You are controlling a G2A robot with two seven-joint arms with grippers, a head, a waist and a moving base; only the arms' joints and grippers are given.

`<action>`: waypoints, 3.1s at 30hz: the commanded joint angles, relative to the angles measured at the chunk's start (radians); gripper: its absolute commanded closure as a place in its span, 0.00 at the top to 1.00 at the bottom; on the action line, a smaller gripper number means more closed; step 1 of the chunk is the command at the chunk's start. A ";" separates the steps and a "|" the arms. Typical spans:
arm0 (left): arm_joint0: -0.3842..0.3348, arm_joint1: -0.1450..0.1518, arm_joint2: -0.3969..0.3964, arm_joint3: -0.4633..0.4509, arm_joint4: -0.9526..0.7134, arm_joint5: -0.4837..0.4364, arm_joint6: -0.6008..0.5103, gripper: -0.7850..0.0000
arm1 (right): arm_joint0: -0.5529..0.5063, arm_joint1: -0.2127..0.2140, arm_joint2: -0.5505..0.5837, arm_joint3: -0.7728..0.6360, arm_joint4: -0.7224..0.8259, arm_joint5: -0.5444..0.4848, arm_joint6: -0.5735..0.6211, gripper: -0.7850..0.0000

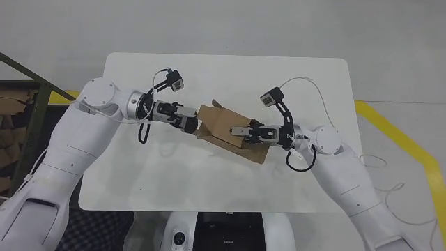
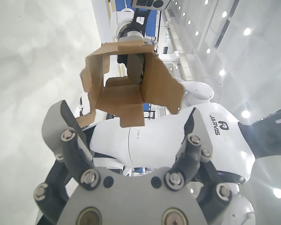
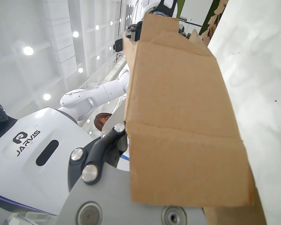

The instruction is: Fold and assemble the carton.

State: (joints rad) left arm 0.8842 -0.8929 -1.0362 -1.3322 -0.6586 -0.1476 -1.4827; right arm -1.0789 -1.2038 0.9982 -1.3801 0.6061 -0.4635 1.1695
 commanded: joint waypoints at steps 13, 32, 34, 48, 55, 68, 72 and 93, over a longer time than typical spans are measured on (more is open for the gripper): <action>-0.020 -0.006 -0.017 0.046 0.023 -0.006 0.027 1.00 | -0.001 -0.002 0.002 -0.004 0.005 -0.001 0.000 0.00; -0.039 -0.042 0.037 0.006 -0.088 -0.006 -0.020 1.00 | -0.001 -0.007 -0.004 -0.008 0.007 0.000 0.001 0.00; -0.048 -0.046 0.041 0.005 -0.097 -0.009 -0.027 1.00 | 0.000 -0.007 -0.005 -0.007 0.005 0.002 0.002 0.00; -0.064 -0.062 0.056 -0.005 -0.120 -0.006 -0.053 1.00 | 0.002 -0.011 -0.011 -0.005 0.006 0.003 0.005 0.00; -0.066 -0.064 0.067 -0.020 -0.111 0.003 -0.053 1.00 | 0.005 -0.014 -0.015 -0.004 0.010 0.004 0.007 0.00; -0.045 -0.047 0.001 0.017 -0.098 -0.009 -0.053 1.00 | 0.002 -0.012 0.010 0.009 0.012 -0.009 -0.005 0.00; -0.015 -0.036 -0.025 0.002 -0.099 -0.001 -0.053 1.00 | -0.005 -0.009 0.031 0.013 0.006 -0.020 -0.031 0.00; -0.010 -0.035 -0.029 -0.041 -0.112 0.010 -0.053 1.00 | -0.023 -0.008 0.023 -0.004 -0.073 0.008 -0.079 0.00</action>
State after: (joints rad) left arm 0.8758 -0.9273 -1.0672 -1.3740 -0.7709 -0.1372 -1.5359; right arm -1.1022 -1.2112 1.0254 -1.3816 0.5308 -0.4572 1.0863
